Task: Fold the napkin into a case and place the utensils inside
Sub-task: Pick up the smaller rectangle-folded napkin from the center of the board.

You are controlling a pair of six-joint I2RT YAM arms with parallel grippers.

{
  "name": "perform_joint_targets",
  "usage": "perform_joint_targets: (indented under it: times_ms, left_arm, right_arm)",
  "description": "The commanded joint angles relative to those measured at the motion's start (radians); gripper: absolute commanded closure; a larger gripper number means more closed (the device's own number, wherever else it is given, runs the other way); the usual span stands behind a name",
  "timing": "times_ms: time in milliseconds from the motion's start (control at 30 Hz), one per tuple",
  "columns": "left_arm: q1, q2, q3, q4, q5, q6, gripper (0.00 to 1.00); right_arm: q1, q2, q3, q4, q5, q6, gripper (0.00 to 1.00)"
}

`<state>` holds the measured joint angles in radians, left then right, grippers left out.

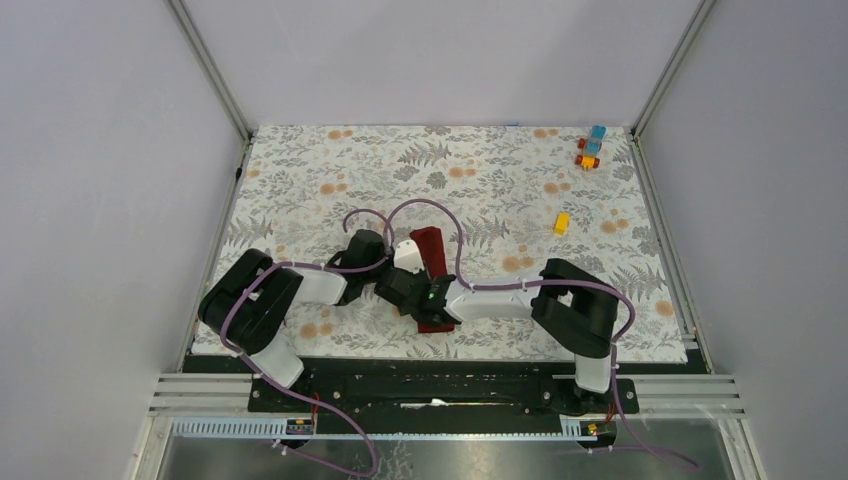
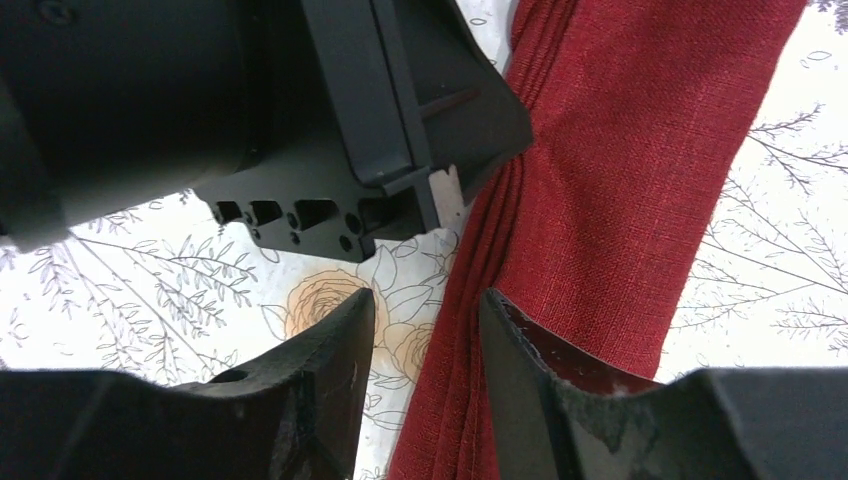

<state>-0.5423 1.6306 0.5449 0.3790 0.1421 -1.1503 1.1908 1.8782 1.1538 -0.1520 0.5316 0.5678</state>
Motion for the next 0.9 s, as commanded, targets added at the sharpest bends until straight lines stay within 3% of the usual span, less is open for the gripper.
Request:
perform_joint_targets:
  times_ms: [0, 333, 533, 867]
  left_arm:
    - [0.018, 0.027, -0.046, -0.112, -0.029, 0.041, 1.00]
    - [0.033, 0.033, -0.077, -0.065, -0.001, 0.025, 1.00]
    - [0.038, 0.029, -0.080, -0.070, 0.016, 0.007, 1.00]
    - [0.043, 0.022, -0.077, -0.111, 0.010, -0.020, 1.00]
  right_arm:
    - [0.022, 0.012, 0.031, -0.053, 0.098, 0.005, 0.50]
    - [0.025, -0.206, -0.145, 0.134, -0.012, -0.105, 0.37]
    - [0.016, -0.099, -0.080, 0.043, 0.046, -0.116, 0.37]
    - [0.035, 0.034, -0.016, 0.023, 0.120, -0.090, 0.49]
